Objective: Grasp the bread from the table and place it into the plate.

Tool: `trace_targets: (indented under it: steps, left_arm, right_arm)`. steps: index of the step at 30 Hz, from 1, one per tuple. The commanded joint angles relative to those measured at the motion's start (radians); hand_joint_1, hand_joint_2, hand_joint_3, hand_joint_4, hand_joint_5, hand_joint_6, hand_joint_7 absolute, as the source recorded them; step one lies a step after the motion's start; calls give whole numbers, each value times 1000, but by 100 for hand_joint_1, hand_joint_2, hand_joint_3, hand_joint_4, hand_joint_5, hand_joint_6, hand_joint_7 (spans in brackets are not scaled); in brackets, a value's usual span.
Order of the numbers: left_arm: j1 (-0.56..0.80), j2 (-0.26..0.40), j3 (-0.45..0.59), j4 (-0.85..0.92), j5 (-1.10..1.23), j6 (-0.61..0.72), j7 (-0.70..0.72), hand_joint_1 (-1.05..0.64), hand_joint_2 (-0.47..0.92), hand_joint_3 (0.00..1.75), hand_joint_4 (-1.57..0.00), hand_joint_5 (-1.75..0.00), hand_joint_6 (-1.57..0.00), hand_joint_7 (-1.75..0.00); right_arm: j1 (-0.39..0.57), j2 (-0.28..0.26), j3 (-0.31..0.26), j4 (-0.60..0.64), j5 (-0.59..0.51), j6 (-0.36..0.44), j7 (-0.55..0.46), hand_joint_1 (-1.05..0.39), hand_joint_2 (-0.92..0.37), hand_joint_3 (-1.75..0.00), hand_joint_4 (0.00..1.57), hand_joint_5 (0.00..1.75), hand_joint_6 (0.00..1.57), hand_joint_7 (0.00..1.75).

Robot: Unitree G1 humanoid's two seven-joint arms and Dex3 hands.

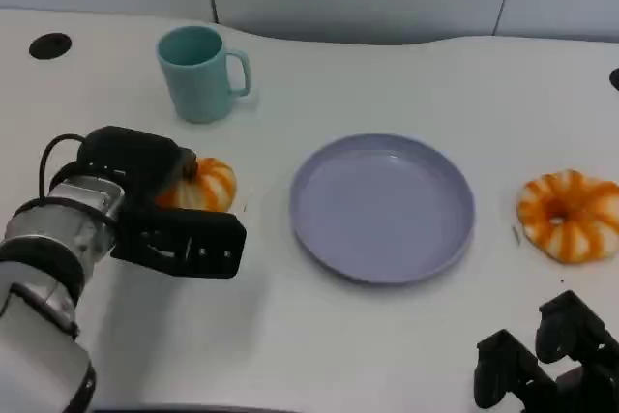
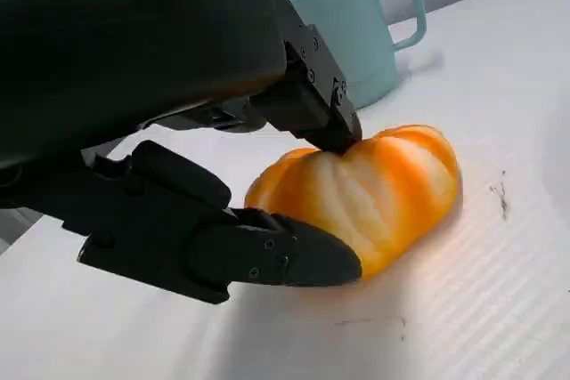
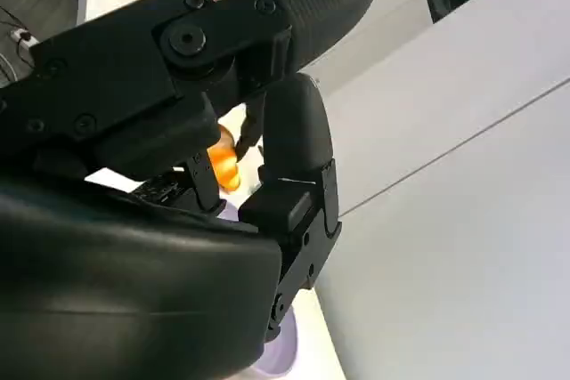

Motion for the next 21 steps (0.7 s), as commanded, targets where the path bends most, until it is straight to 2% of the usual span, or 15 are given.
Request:
trace_targets:
  steps: [1,6,11,12,15,18,21]
  left_arm:
    - [24,-5,16,-3,-18,11,13,-85,92,49,-17,0,-21,0]
    - [34,-11,19,0,-25,12,-4,-94,92,62,-10,0,-13,0]
    - [35,-13,27,1,-38,14,-20,-95,92,64,-9,0,-12,0]
    - [34,-13,31,2,-43,16,-30,-83,92,56,-15,-2,-13,0]
    - [36,-15,43,1,-54,15,-34,-66,92,44,-23,-4,-16,-1]
    - [42,-17,51,-1,-55,15,11,-54,92,34,-32,-6,-21,-3]
    - [46,-18,43,0,-45,23,51,-52,92,32,-34,-6,-23,-3]
  right_arm:
    - [28,-18,-6,-16,17,4,20,-45,-85,0,79,175,65,175]
    - [35,-18,-3,-21,16,-1,32,-45,-86,-1,78,175,64,175]
    - [31,-16,-2,-20,20,-1,37,-45,-86,0,78,175,64,175]
    - [29,-14,0,-20,20,-3,38,-45,-86,0,78,175,64,175]
    - [28,-7,3,-19,15,-12,37,-44,-87,-1,79,175,65,175]
    - [23,-11,3,-19,26,-2,42,-44,-87,0,79,175,65,174]
    - [22,-10,3,-19,30,-4,45,-44,-86,0,79,175,66,174]
